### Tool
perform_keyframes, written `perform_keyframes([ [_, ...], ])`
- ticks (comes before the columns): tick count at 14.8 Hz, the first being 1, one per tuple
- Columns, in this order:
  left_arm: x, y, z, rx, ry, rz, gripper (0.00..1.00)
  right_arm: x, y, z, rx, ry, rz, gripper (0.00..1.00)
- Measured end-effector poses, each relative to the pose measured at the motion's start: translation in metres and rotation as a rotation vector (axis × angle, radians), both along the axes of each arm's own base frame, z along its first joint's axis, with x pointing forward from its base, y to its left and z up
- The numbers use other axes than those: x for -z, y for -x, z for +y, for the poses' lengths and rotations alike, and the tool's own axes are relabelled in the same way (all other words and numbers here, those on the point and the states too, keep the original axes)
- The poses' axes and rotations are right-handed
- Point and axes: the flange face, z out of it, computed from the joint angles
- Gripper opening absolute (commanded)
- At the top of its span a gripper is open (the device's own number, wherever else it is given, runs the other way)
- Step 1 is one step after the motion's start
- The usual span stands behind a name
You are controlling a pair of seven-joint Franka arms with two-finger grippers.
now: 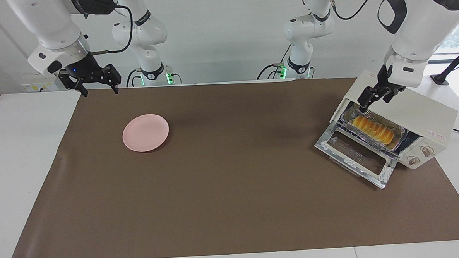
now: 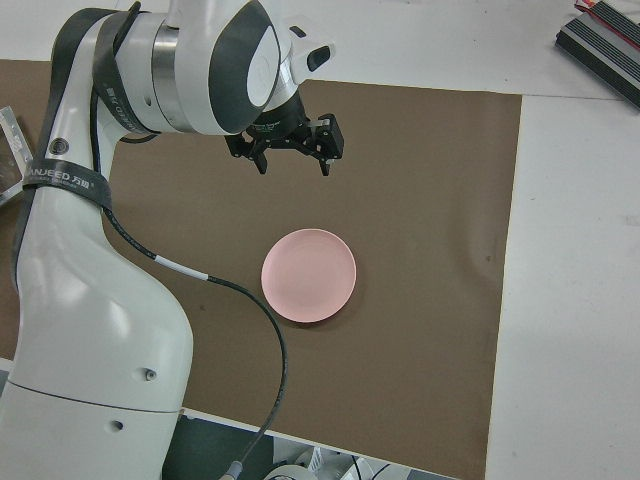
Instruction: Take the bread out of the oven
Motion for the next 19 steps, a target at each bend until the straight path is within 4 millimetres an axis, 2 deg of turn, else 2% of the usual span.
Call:
perform_keyframes([
  [3,0.061,-0.03,0.001,-0.159,-0.048,-0.019,1.0,0.0,0.0,0.0,0.0,0.0,0.0,1.0],
  [6,0.108,-0.034,0.003,-0.218,-0.053,0.001,1.0,0.0,0.0,0.0,0.0,0.0,0.0,1.0],
  [11,0.156,-0.013,0.012,-0.285,-0.058,0.017,1.0,0.0,0.0,0.0,0.0,0.0,0.0,1.0],
  [15,0.175,-0.001,0.009,-0.323,-0.058,0.017,0.99,0.0,0.0,-0.001,0.002,0.0,0.0,1.0],
  [17,0.18,0.003,0.007,-0.344,-0.058,0.018,0.85,0.0,0.0,-0.001,0.002,0.0,0.0,1.0],
  [19,0.189,0.007,0.005,-0.349,-0.055,0.016,0.49,0.0,0.0,-0.001,0.003,0.0,0.0,1.0],
])
